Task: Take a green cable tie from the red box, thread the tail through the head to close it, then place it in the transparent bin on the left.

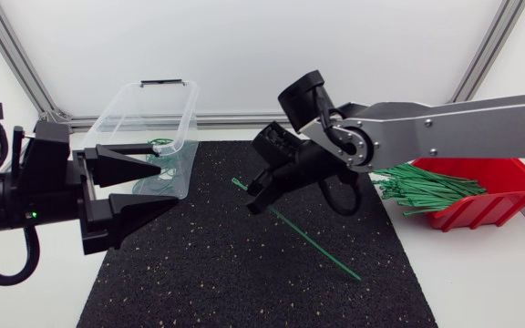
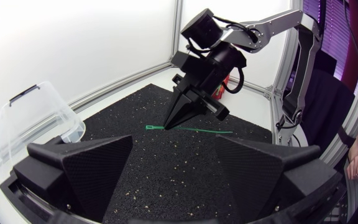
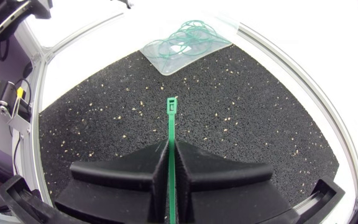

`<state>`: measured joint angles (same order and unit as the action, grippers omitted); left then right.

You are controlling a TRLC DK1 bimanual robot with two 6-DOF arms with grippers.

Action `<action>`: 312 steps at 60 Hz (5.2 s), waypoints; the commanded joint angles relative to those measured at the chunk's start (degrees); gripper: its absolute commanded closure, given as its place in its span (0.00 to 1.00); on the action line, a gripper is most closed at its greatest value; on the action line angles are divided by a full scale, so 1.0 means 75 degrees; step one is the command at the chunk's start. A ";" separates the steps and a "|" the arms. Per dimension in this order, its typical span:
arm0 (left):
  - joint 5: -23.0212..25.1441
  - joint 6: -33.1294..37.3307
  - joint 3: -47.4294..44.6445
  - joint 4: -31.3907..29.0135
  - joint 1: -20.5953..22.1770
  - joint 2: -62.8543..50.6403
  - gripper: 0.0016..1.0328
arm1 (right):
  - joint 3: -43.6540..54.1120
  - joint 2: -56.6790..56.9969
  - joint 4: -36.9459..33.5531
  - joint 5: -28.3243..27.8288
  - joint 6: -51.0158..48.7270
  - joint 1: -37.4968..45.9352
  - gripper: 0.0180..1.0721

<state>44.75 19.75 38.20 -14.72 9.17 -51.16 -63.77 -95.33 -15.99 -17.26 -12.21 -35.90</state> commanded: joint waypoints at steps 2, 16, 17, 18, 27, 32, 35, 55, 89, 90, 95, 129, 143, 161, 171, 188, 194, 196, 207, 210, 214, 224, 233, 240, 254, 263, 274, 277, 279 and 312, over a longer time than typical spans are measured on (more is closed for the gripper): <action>0.0080 -0.0617 0.0157 0.0158 0.0149 -0.0105 0.10 | 0.0428 0.0652 0.0151 -0.0336 0.0257 0.0216 0.95; 0.0080 -0.2199 0.0521 0.0861 0.0570 -0.0773 0.10 | 0.0932 0.1871 0.0444 -0.0617 0.0690 0.0205 0.95; 0.0080 -0.2328 0.0532 0.0978 0.0629 -0.0808 0.11 | 0.0932 0.1941 0.0444 -0.0617 0.0725 0.0205 0.95; 0.0080 -0.2516 0.0556 0.1084 0.0688 -0.0855 0.11 | 0.0944 0.2011 0.0468 -0.0617 0.0760 0.0193 0.95; 0.0068 -0.3758 0.0650 0.1892 0.1145 -0.1089 0.11 | 0.0780 0.2375 0.0503 -0.0582 0.0936 0.0064 0.95; -0.0166 -0.4239 0.0814 0.2115 0.1438 -0.1371 0.11 | 0.0592 0.2386 0.0433 -0.0523 0.1007 -0.0065 0.95; -0.0201 -0.4403 0.0942 0.2127 0.1520 -0.1535 0.11 | 0.0463 0.2375 0.0409 -0.0512 0.1030 -0.0135 0.95; -0.0682 -0.5164 0.1130 0.2326 0.1695 -0.1898 0.11 | 0.0077 0.2234 0.0433 -0.0312 0.1147 -0.0393 0.95; -0.0682 -0.6067 0.1364 0.3017 0.1496 -0.2578 0.41 | 0.0088 0.2082 0.0772 -0.0172 0.1382 -0.0721 0.95; -0.0682 -0.6067 0.1364 0.3017 0.1496 -0.2578 0.42 | 0.0088 0.2082 0.0784 -0.0172 0.1382 -0.0721 0.95; -0.0682 -0.6102 0.1364 0.3017 0.1496 -0.2589 0.46 | 0.0112 0.2070 0.0843 -0.0160 0.1382 -0.0733 0.95; -0.0658 -0.6289 0.1294 0.3310 0.1461 -0.2707 0.71 | 0.0205 0.1964 0.0983 -0.0078 0.1405 -0.0873 0.95; -0.0529 -0.6313 0.1271 0.3310 0.1531 -0.2707 0.78 | 0.0276 0.1988 0.1101 -0.0020 0.1405 -0.0885 0.95; -0.0471 -0.6324 0.1235 0.3346 0.1578 -0.2683 0.86 | 0.0323 0.1929 0.1171 0.0039 0.1405 -0.0967 0.95; -0.0471 -0.6336 0.1177 0.3498 0.1625 -0.2683 0.95 | 0.0346 0.1894 0.1218 0.0039 0.1405 -0.0991 0.95; -0.0131 -0.6324 0.1200 0.3510 0.1613 -0.2695 0.97 | 0.0358 0.1789 0.1241 0.0039 0.1393 -0.0991 0.94; -0.0072 -0.6289 0.1189 0.3510 0.1567 -0.2695 0.97 | 0.0405 0.1800 0.1288 0.0039 0.1382 -0.0991 0.90; -0.0037 -0.6266 0.1177 0.3498 0.1555 -0.2695 0.97 | 0.0416 0.1812 0.1288 0.0039 0.1382 -0.0991 0.83; 0.0045 -0.6125 0.1177 0.3451 0.1438 -0.2660 0.97 | 0.0545 0.1988 0.1194 -0.0078 0.1346 -0.0897 0.58; 0.0080 -0.6020 0.1165 0.3428 0.1379 -0.2636 0.97 | 0.0580 0.2058 0.1147 -0.0195 0.1311 -0.0827 0.53; 0.0256 -0.5844 0.1189 0.3404 0.1180 -0.2648 0.97 | 0.0616 0.2164 0.0995 -0.0430 0.1159 -0.0686 0.50; 0.0994 -0.5211 0.1247 0.3275 0.0570 -0.2566 0.97 | 0.0616 0.2257 0.0421 -0.0957 0.0503 -0.0428 0.49; 0.1931 -0.4367 0.1083 0.3135 0.0535 -0.2320 0.97 | 0.0709 0.2269 0.0116 -0.1484 -0.0201 -0.0405 0.49; 0.2318 -0.4028 0.0954 0.3135 0.0570 -0.2214 0.97 | 0.0780 0.2187 0.0104 -0.1637 -0.0576 -0.0510 0.49; 0.2553 -0.3594 0.0860 0.3053 0.0664 -0.2191 0.97 | 0.0815 0.2222 0.0104 -0.1977 -0.0845 -0.0733 0.50; 0.2611 -0.3547 0.0802 0.3029 0.0641 -0.2144 0.97 | 0.0850 0.2281 0.0046 -0.1977 -0.0986 -0.1002 0.70; 0.2658 -0.3512 0.0696 0.2971 0.0641 -0.1886 0.97 | 0.0733 0.2234 0.0022 -0.1918 -0.1056 -0.0991 0.79; 0.2670 -0.3512 0.0673 0.2971 0.0617 -0.1839 0.97 | 0.0709 0.2234 0.0022 -0.1906 -0.1068 -0.0991 0.88; 0.2670 -0.3512 0.0650 0.2959 0.0617 -0.1804 0.97 | 0.0698 0.2234 0.0022 -0.1859 -0.1068 -0.0991 0.93; 0.2670 -0.3418 0.0439 0.2947 0.0535 -0.1710 0.72 | 0.0815 0.2410 0.0186 -0.1836 -0.0833 -0.1166 0.95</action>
<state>64.10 -7.18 43.09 7.51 13.54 -64.86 -58.76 -78.52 -15.07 -31.27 -19.51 -44.01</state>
